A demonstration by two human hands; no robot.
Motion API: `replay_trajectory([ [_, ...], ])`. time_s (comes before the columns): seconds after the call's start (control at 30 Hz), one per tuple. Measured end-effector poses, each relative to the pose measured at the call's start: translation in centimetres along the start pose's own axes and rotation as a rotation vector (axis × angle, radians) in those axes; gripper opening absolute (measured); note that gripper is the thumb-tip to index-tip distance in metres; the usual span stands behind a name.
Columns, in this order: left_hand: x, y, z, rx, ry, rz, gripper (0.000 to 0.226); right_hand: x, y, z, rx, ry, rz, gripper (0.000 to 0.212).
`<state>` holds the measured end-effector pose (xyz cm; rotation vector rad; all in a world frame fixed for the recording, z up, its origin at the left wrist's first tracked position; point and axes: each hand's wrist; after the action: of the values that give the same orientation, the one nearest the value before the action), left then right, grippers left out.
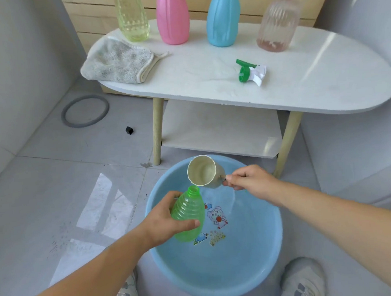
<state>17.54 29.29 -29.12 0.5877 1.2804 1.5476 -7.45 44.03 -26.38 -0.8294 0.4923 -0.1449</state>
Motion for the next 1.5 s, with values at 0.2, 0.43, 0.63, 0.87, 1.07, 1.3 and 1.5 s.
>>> replay_trajectory([
  [0.2, 0.2, 3.7, -0.3, 0.08, 0.023, 0.044, 0.079, -3.7, -4.9, 5.8, -0.115, 0.092, 0.071, 0.026],
  [0.43, 0.6, 7.2, -0.1, 0.18, 0.011, 0.084, 0.077, -5.2, -9.2, 12.0, -0.264, 0.214, 0.211, 0.03],
  [0.63, 0.6, 7.9, -0.2, 0.196, 0.01, 0.101, 0.076, -5.4, -9.7, 13.2, -0.367, 0.286, 0.234, 0.023],
  [0.87, 0.6, 8.0, -0.3, 0.189, 0.028, 0.099, 0.076, -5.7, -9.8, 13.3, -0.398, 0.292, 0.241, 0.016],
  [1.07, 0.8, 8.2, -0.6, 0.186, 0.02, 0.112, 0.068, -5.7, -9.9, 13.2, -0.399, 0.377, 0.338, 0.01],
  [1.3, 0.9, 7.9, -0.9, 0.184, 0.025, 0.092, 0.071, -5.8, -9.8, 13.0, -0.46, 0.398, 0.393, 0.011],
  [1.5, 1.0, 7.9, -0.9, 0.175, 0.029, 0.086, 0.067, -5.8, -9.9, 13.0, -0.5, 0.419, 0.417, 0.012],
])
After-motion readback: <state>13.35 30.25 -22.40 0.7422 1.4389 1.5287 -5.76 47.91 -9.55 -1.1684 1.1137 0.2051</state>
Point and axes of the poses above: each hand's wrist, its own z-axis away from the middle knuckle, its own x-axis out of the palm, y = z × x, and after that the axes turned 8 degrees about x, right-handed
